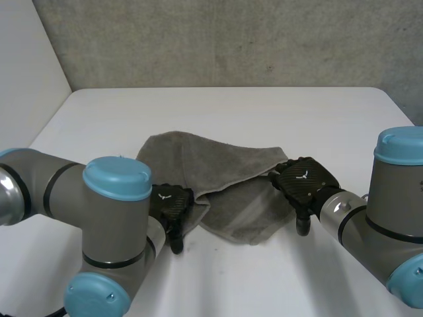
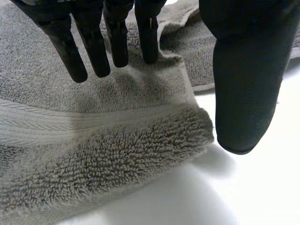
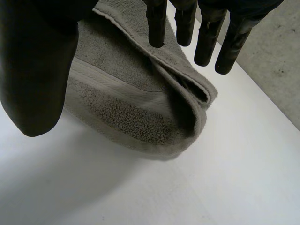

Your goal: Fold the towel.

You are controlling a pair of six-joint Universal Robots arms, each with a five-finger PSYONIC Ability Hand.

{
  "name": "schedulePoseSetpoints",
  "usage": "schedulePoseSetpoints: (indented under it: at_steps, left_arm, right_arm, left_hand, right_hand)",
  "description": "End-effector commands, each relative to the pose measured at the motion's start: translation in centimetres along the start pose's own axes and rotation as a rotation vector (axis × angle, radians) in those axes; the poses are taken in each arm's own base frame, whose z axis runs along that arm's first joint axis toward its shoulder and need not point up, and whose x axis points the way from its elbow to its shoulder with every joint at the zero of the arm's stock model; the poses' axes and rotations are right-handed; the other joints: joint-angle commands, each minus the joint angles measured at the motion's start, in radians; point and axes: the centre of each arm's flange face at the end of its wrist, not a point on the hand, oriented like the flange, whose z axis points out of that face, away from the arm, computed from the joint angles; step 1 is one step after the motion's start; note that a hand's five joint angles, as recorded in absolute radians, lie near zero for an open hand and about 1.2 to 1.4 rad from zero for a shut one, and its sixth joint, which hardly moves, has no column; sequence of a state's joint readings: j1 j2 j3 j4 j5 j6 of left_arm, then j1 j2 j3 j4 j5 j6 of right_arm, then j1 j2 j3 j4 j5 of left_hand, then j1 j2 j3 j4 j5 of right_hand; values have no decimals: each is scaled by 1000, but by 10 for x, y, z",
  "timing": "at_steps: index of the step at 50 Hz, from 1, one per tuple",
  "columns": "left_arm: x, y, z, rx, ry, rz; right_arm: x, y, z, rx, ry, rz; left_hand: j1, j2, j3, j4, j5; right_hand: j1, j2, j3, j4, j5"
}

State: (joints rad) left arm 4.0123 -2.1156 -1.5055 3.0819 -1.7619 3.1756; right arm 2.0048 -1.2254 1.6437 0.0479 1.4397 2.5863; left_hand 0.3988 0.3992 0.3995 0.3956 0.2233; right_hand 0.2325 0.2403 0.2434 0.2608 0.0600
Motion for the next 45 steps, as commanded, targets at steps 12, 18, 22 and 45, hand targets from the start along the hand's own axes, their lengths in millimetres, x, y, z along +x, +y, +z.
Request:
schedulePoseSetpoints:
  at_steps: [12,18,22,45]
  left_arm:
    - [-43,-34,0,143,-230,61]
    - [-75,-68,-17,272,-333,112]
    - [-87,-81,-26,309,-372,139]
    - [-113,-169,-125,694,-434,175]
  right_arm:
    - [24,-2,7,25,80,31]
    - [35,-9,9,54,108,82]
    - [40,-18,10,84,112,150]
    - [-24,-100,40,319,-238,501]
  left_hand:
    - [997,997,997,1001,998]
    - [997,997,997,1001,998]
    - [997,997,997,1001,998]
    - [997,997,997,1001,998]
  right_hand:
    - [-58,-66,-69,-86,-60]
    - [-58,-66,-69,-86,-60]
    - [-58,-66,-69,-86,-60]
    - [-58,-66,-69,-86,-60]
